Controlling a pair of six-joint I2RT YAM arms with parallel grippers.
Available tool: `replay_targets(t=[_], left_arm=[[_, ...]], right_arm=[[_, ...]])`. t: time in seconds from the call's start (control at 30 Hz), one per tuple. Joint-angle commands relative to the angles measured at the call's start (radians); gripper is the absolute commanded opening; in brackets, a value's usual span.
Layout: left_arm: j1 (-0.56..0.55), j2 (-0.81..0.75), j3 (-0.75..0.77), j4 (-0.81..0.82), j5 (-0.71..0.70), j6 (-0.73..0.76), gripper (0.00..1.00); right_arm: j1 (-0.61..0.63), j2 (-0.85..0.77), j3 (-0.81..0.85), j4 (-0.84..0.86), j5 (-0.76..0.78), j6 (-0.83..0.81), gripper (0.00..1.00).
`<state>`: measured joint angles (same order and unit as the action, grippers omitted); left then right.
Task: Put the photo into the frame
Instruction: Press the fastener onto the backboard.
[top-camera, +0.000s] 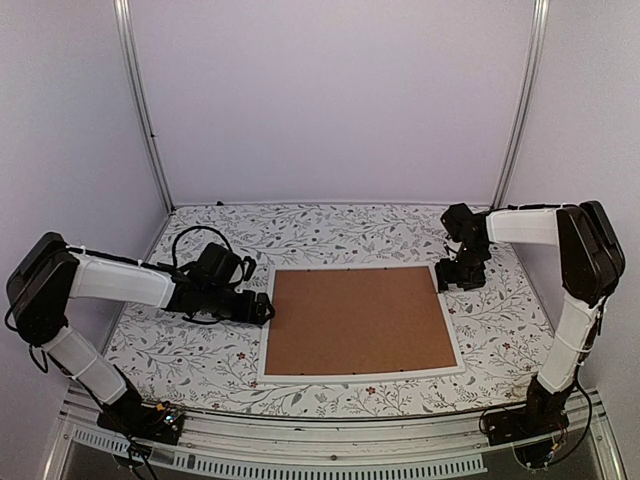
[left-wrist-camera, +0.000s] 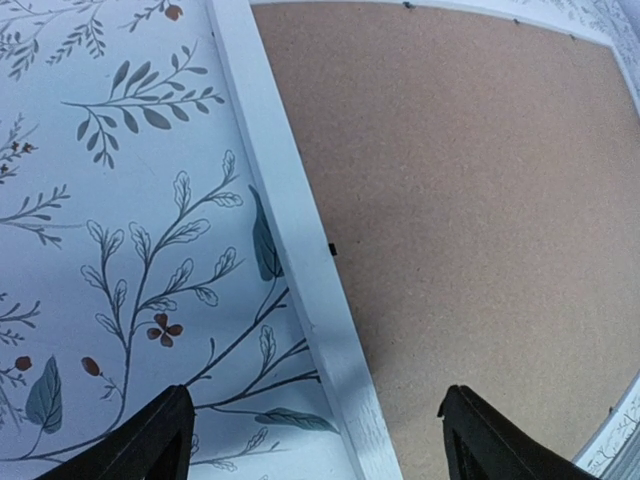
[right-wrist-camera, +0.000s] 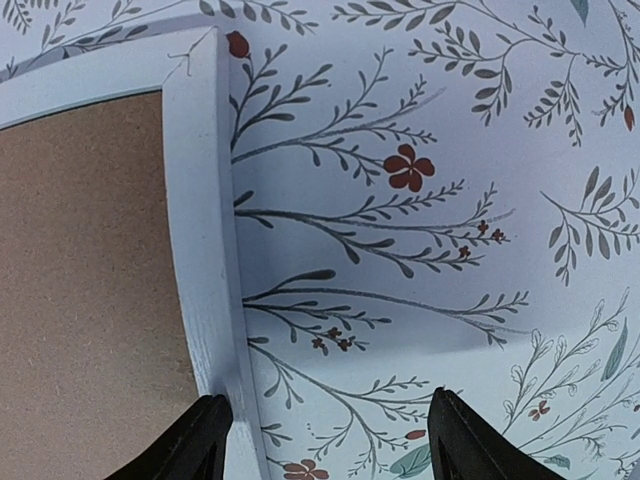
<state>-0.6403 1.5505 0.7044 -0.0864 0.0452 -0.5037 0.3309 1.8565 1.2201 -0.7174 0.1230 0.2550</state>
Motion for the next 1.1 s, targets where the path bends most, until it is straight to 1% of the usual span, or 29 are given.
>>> replay_targets(t=[0.0,0.27,0.37,0.47,0.53,0.77,0.93,1.07], left_arm=[[0.01,0.02,0.023,0.029,0.016,0.013,0.88],[0.011,0.071,0.017,0.054,0.036,-0.002,0.88],[0.008,0.083,0.015,0.065,0.054,-0.008,0.86],[0.006,0.089,0.011,0.07,0.079,-0.014,0.79],[0.007,0.093,0.008,0.112,0.095,-0.021,0.73],[-0.003,0.116,-0.001,0.151,0.137,-0.035,0.53],[-0.008,0.133,0.008,0.155,0.143,-0.039,0.47],[-0.014,0.137,0.011,0.155,0.133,-0.041,0.45]], right_arm=[[0.024,0.028,0.016,-0.011,0.02,-0.004,0.71],[0.062,0.036,0.016,-0.032,0.059,0.028,0.71],[0.075,0.042,0.013,-0.037,0.071,0.041,0.71],[0.085,0.05,0.013,-0.043,0.081,0.05,0.71],[0.091,0.055,0.014,-0.046,0.091,0.058,0.71],[0.125,0.08,0.008,-0.047,0.107,0.089,0.71],[0.152,0.104,0.009,-0.05,0.121,0.113,0.72],[0.173,0.119,0.022,-0.056,0.136,0.129,0.72]])
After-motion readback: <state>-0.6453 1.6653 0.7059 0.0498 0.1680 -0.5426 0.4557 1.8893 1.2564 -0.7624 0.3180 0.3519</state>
